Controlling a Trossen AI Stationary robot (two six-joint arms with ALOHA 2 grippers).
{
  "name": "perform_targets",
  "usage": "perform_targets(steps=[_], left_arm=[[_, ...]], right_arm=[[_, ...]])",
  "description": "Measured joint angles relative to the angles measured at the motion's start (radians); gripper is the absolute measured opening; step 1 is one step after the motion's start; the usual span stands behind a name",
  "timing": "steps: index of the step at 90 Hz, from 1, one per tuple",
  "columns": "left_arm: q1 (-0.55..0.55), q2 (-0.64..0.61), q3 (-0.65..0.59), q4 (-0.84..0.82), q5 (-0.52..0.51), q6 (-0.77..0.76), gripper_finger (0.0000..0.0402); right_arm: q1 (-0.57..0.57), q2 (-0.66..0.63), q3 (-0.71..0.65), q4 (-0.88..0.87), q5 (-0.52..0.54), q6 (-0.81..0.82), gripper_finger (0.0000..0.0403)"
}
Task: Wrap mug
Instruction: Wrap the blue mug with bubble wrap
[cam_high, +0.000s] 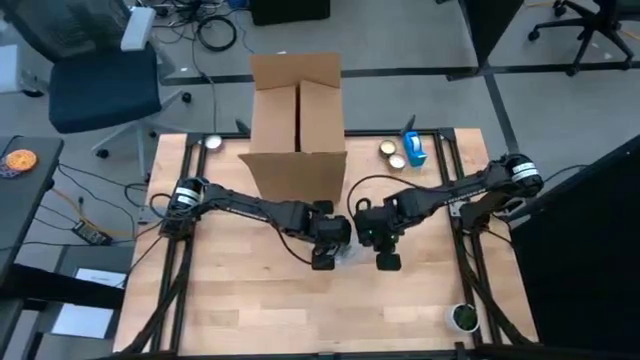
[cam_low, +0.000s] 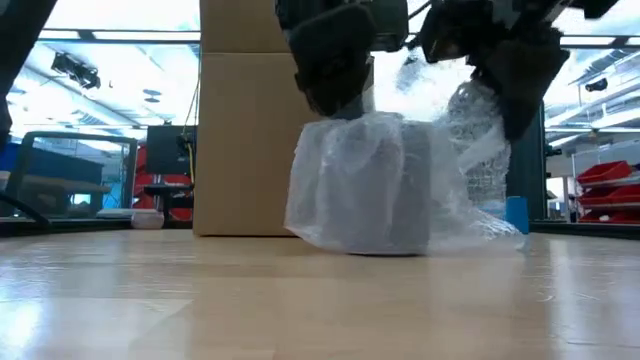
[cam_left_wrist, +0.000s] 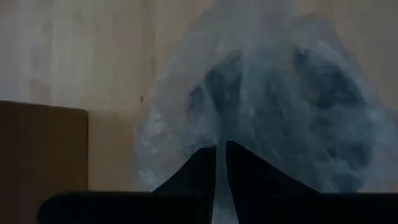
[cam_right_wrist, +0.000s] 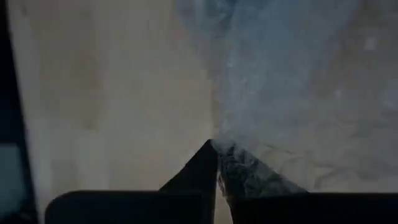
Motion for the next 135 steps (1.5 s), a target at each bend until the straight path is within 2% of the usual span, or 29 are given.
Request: perform_targets(steps=[19, 32, 48, 62, 73, 92, 104, 111, 125, 135], left_arm=[[-0.011, 0.0, -0.001, 0.0, 0.035, -0.007, 0.0025], [-0.036, 0.0, -0.014, -0.007, 0.015, 0.014, 0.0025], [-0.047, -0.001, -0.088, 0.008, -0.058, 0.002, 0.0025], [-0.047, -0.001, -0.124, 0.101, -0.06, -0.009, 0.0025], [-0.049, -0.001, -0.124, 0.128, -0.059, -0.008, 0.0025], [-0.059, 0.0, -0.124, 0.149, -0.059, -0.003, 0.0025], [-0.063, 0.0, -0.124, 0.152, -0.059, -0.004, 0.0025], [-0.063, 0.001, -0.124, 0.158, -0.06, -0.004, 0.0025], [-0.059, 0.001, -0.124, 0.156, -0.076, -0.035, 0.0025], [-0.052, 0.001, -0.124, 0.155, -0.078, -0.038, 0.0025]], right_arm=[[0.035, 0.0, -0.001, 0.023, 0.054, 0.099, 0.0], [0.065, -0.006, -0.002, 0.026, 0.093, 0.031, 0.0], [0.168, -0.013, -0.002, 0.023, 0.276, -0.011, 0.0], [0.226, -0.006, -0.002, 0.055, 0.382, 0.064, 0.0], [0.251, -0.006, -0.002, 0.051, 0.427, 0.091, 0.0], [0.256, -0.045, -0.002, -0.118, 0.661, 0.085, 0.0], [0.248, -0.052, -0.004, -0.111, 0.782, 0.009, 0.0], [0.236, -0.051, -0.029, 0.012, 0.764, -0.039, 0.0], [0.24, -0.05, -0.071, 0.26, 0.534, -0.067, 0.0], [0.272, -0.05, -0.093, 0.355, 0.504, -0.04, 0.0]])
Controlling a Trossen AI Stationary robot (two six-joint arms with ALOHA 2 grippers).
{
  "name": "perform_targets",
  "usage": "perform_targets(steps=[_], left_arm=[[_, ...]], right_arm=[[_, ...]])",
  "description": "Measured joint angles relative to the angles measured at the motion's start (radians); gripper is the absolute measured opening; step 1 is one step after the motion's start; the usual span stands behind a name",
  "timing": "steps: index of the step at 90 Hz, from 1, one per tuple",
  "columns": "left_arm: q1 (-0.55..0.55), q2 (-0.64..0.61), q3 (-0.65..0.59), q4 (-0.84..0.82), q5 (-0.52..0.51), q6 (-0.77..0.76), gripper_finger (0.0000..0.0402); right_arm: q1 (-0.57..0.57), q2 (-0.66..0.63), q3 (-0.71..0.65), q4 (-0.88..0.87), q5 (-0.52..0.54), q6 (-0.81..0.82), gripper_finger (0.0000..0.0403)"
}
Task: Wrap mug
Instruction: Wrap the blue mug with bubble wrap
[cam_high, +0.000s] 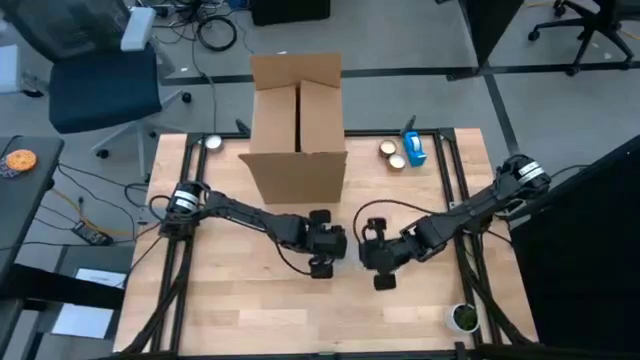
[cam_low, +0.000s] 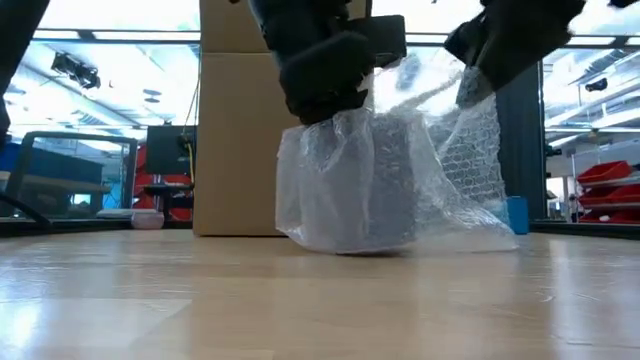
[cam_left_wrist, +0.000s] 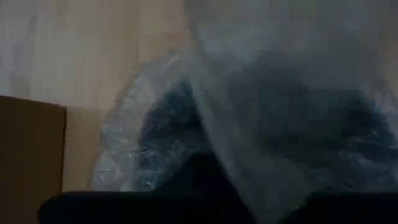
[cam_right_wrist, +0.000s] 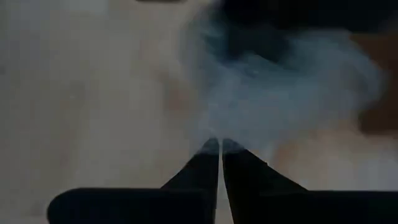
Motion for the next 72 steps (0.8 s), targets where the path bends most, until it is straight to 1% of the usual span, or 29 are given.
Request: perform_targets(steps=[12, 24, 30, 43, 51, 62, 72], left_arm=[[0.007, 0.0, 0.0, 0.0, -0.003, -0.019, 0.0025], [0.009, 0.001, 0.0, 0.013, -0.024, -0.027, 0.0025], [0.008, 0.001, 0.0, 0.026, -0.027, -0.043, 0.0025], [0.009, 0.001, 0.0, 0.024, -0.052, -0.069, 0.0025], [0.01, 0.001, 0.0, 0.026, -0.06, -0.072, 0.0025], [0.016, 0.001, 0.0, 0.054, -0.061, -0.072, 0.0025], [0.017, 0.001, 0.0, 0.081, -0.065, -0.071, 0.0025]], right_arm=[[0.014, 0.0, -0.039, 0.066, 0.009, 0.057, 0.0], [0.017, 0.0, -0.108, 0.151, 0.095, 0.12, 0.0], [0.017, 0.001, -0.155, 0.229, 0.111, 0.132, 0.0], [0.016, 0.002, -0.253, 0.476, 0.11, 0.155, 0.0], [0.018, 0.002, -0.283, 0.586, 0.102, 0.156, 0.0], [0.019, 0.002, -0.288, 0.668, 0.097, 0.148, 0.0], [0.015, 0.002, -0.27, 0.688, 0.085, 0.132, 0.0]])
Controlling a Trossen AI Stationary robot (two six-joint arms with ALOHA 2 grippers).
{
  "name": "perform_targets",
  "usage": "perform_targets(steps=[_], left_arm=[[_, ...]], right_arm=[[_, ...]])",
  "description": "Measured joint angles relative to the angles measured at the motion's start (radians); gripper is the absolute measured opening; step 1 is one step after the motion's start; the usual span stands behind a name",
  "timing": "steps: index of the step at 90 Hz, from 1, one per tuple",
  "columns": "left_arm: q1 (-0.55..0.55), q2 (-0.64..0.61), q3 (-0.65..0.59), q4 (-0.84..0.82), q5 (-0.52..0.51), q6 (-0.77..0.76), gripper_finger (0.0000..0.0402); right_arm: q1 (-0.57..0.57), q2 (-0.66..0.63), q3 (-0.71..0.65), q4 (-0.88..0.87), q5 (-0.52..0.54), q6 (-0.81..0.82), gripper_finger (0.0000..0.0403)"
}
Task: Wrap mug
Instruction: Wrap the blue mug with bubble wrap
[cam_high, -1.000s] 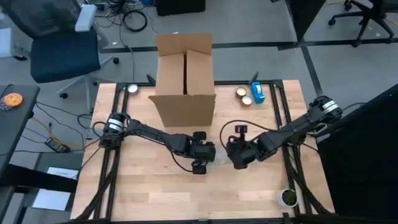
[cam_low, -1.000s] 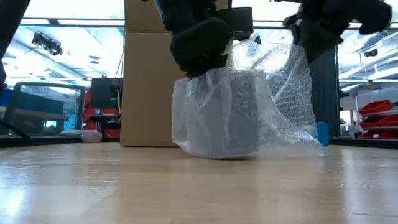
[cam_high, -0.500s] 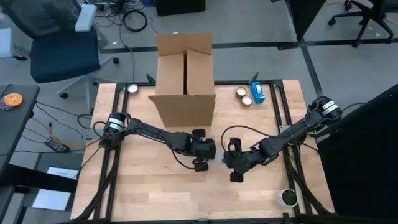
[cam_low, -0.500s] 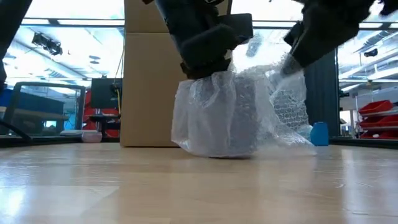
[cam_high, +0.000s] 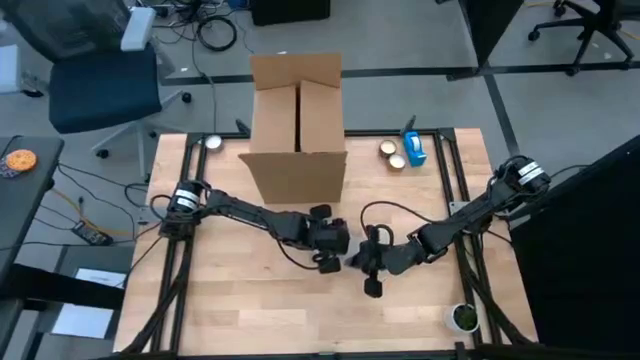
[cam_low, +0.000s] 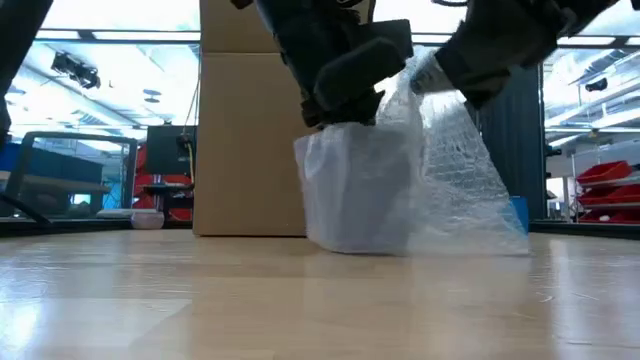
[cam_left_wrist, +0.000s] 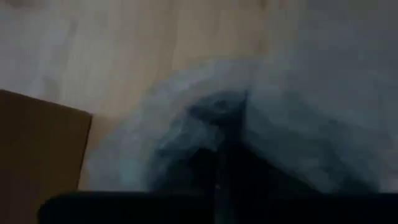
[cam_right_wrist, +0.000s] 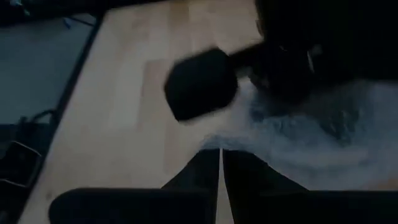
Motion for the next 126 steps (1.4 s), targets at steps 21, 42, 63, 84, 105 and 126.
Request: perform_targets(steps=[21, 42, 63, 84, 105, 126], left_arm=[[0.0, 0.0, 0.0, 0.001, 0.001, 0.004, 0.0025], [-0.003, -0.002, 0.018, -0.014, 0.0, 0.022, 0.0025], [-0.025, -0.009, 0.122, -0.17, -0.137, 0.034, 0.0025], [-0.047, -0.035, 0.157, -0.293, -0.193, -0.004, 0.0025], [-0.102, -0.118, 0.158, -0.478, -0.265, -0.146, 0.0025], [-0.221, -0.138, 0.083, -0.506, -0.352, -0.377, 0.0025]], right_arm=[[-0.026, 0.0, 0.028, -0.016, -0.024, -0.017, 0.0], [-0.048, -0.001, 0.03, -0.038, 0.01, -0.038, 0.0], [-0.067, -0.002, 0.032, -0.047, 0.029, -0.062, 0.0], [-0.067, -0.002, 0.032, -0.082, 0.065, -0.064, 0.0], [-0.071, -0.002, 0.032, -0.08, 0.079, -0.064, 0.0], [-0.106, -0.002, 0.058, -0.084, 0.065, -0.134, 0.0]])
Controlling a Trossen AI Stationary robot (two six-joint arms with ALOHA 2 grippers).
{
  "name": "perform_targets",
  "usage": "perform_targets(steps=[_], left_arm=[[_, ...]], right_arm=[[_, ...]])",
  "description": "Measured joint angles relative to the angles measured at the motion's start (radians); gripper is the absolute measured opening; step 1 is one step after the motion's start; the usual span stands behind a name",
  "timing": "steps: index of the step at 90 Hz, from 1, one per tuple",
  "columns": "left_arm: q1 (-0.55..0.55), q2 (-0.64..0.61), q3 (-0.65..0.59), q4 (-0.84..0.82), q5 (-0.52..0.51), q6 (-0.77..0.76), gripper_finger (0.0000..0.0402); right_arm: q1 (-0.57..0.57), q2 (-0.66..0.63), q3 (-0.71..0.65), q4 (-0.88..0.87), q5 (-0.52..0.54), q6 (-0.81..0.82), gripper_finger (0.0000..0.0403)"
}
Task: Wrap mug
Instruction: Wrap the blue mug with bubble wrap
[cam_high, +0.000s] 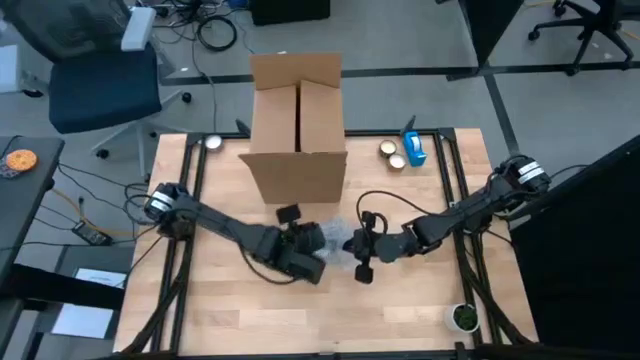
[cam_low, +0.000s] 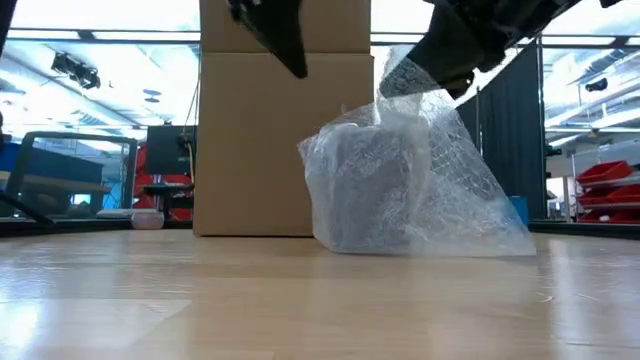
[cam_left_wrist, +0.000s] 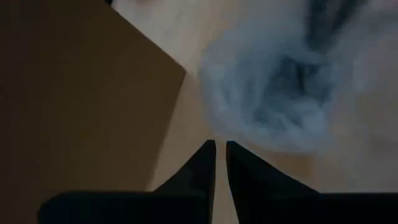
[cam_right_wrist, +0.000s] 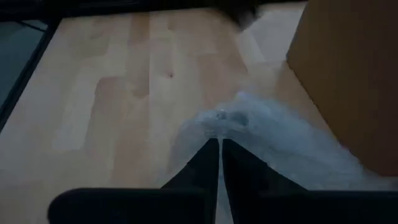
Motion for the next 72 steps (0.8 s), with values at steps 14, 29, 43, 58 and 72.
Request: perform_targets(steps=[14, 29, 43, 58, 72], left_arm=[[-0.056, -0.003, -0.173, 0.156, 0.065, -0.163, 0.0025], [-0.047, -0.004, -0.363, 0.479, 0.094, -0.167, 0.0025], [0.036, -0.001, -0.485, 0.788, 0.119, -0.048, 0.0025], [0.11, 0.005, -0.504, 1.029, 0.199, 0.126, 0.0025], [0.163, 0.006, -0.505, 1.08, 0.245, 0.198, 0.0025]], right_arm=[[-0.042, 0.0, 0.044, -0.077, -0.061, -0.081, 0.0], [-0.096, 0.0, 0.06, -0.114, -0.147, -0.155, 0.0], [-0.138, 0.0, 0.06, -0.159, -0.207, -0.179, 0.0], [-0.172, 0.01, 0.06, -0.178, -0.276, -0.225, 0.0], [-0.208, 0.049, 0.063, -0.248, -0.313, -0.213, 0.0]])
